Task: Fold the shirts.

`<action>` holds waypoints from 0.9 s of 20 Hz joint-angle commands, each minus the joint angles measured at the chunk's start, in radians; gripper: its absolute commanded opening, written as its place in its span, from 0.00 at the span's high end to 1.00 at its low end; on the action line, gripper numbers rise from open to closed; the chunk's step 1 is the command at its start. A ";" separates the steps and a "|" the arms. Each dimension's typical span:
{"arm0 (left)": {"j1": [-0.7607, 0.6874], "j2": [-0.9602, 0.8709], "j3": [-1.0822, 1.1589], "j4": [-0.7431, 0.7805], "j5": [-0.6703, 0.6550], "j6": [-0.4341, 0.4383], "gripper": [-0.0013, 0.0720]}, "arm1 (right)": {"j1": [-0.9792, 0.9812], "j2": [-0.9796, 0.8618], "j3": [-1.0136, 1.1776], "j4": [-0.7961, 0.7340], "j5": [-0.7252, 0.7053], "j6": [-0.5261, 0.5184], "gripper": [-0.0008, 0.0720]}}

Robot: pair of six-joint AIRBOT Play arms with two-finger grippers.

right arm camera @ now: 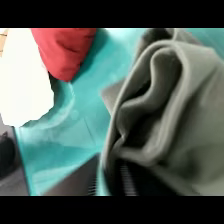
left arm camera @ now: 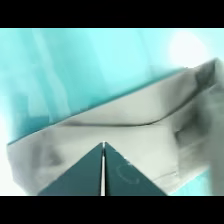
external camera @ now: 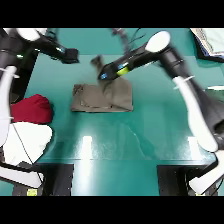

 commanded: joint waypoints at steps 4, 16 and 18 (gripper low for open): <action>0.134 0.160 0.000 0.027 -0.065 0.003 0.94 | 0.131 -0.177 0.114 -0.013 -0.102 -0.100 0.33; -0.019 0.152 -0.085 0.002 -0.068 0.032 0.94 | -0.458 0.223 -0.729 0.033 -0.101 0.065 0.01; -0.022 0.152 -0.116 -0.004 -0.047 0.034 0.94 | -0.472 0.167 -0.734 0.084 -0.117 0.062 0.01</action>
